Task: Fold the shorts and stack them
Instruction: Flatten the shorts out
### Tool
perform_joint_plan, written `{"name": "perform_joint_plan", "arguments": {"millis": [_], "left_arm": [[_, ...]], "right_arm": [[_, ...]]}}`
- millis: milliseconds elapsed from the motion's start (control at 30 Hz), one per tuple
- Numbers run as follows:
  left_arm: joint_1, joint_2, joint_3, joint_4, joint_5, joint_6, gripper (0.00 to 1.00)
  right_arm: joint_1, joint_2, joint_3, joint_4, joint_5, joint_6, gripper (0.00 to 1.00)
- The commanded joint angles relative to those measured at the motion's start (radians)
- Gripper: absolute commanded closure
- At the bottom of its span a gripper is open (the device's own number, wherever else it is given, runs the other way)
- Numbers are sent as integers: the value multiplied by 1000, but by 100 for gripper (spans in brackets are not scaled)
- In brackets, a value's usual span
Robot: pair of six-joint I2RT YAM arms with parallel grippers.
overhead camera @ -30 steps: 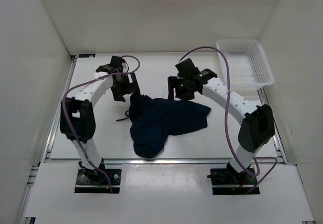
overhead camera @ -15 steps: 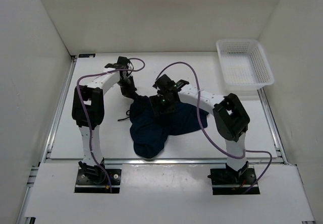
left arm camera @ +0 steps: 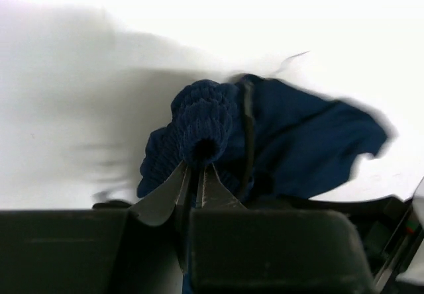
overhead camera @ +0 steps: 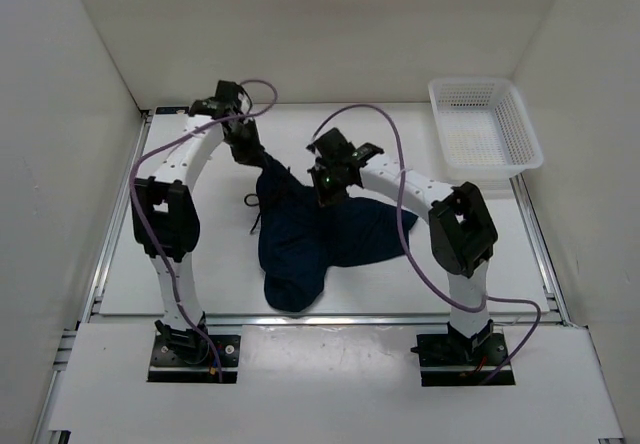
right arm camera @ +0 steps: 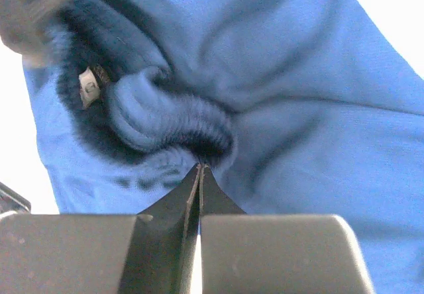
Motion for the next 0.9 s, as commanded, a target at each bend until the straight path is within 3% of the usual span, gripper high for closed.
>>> {"name": "perform_joint_plan", "arguments": {"millis": [0,33,100,267,400,533,667,700,733,800,833,867], "left_arm": [[36,-41,237,-84,62,9,90],[36,-20,393,-109,77,9,90],[45,21,550,-161,106,-5,90],[32,-28,621,-59,215,-94,90],[-88,-28,695,-39,228,-105,90],[-305,27,721,16,228,-105,90],[-408,275,877,42,292,-141,90],[-409,318,902,42,377,-150,81],[-418,348,914,42,413,-151,53],[-418,331,869,32,430,-132,36],[-407,293,830,32,371,-115,25],[-398,249,788,32,339,-97,8]], "right_arm": [[-97,-122,206,-26,72,-56,100],[-134,-122,255,-55,72,-56,100],[-168,-122,382,-78,72,-67,100],[-222,-187,458,-90,61,-47,100],[-274,-341,291,-60,159,53,100],[-349,-519,29,3,202,127,100],[-398,-653,-128,-10,248,127,100],[-398,-670,-152,-23,248,127,100],[-412,-685,-193,-39,248,127,100],[-421,-734,-246,-67,257,118,100],[-421,-750,-275,-81,257,117,100],[-430,-774,-304,-81,257,117,99]]}}
